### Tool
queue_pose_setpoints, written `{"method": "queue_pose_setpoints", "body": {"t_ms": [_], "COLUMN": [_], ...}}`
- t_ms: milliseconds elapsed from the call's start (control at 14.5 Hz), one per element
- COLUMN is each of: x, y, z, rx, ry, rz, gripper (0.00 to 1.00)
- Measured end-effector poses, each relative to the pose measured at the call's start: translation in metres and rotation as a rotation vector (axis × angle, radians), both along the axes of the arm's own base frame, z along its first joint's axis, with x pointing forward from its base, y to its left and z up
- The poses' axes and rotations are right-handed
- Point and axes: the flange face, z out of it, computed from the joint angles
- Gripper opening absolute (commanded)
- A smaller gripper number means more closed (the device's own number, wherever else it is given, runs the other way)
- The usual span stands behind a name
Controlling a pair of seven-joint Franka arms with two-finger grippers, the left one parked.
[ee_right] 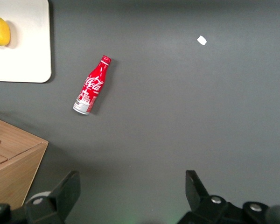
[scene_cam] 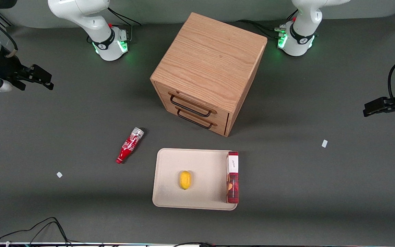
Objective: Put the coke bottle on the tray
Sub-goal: 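Lower the open right gripper over the red Coca-Cola bottle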
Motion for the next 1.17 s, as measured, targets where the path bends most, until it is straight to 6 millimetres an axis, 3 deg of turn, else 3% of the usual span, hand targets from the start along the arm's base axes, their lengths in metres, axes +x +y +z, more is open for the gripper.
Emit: {"method": "queue_pose_setpoints", "body": {"t_ms": [414, 621, 897, 1172], "x": [0.014, 0.024, 0.050, 0.062], "y": [0.020, 0.030, 0.057, 0.103], "z": [-0.003, -0.022, -0.075, -0.167], "rx": [-0.009, -0.015, -0.010, -0.012], "ry": [0.004, 0.036, 0.041, 0.011], "rz": [0.031, 0.005, -0.158, -0.331], "gripper": [1.00, 1.00, 1.00, 1.00]}}
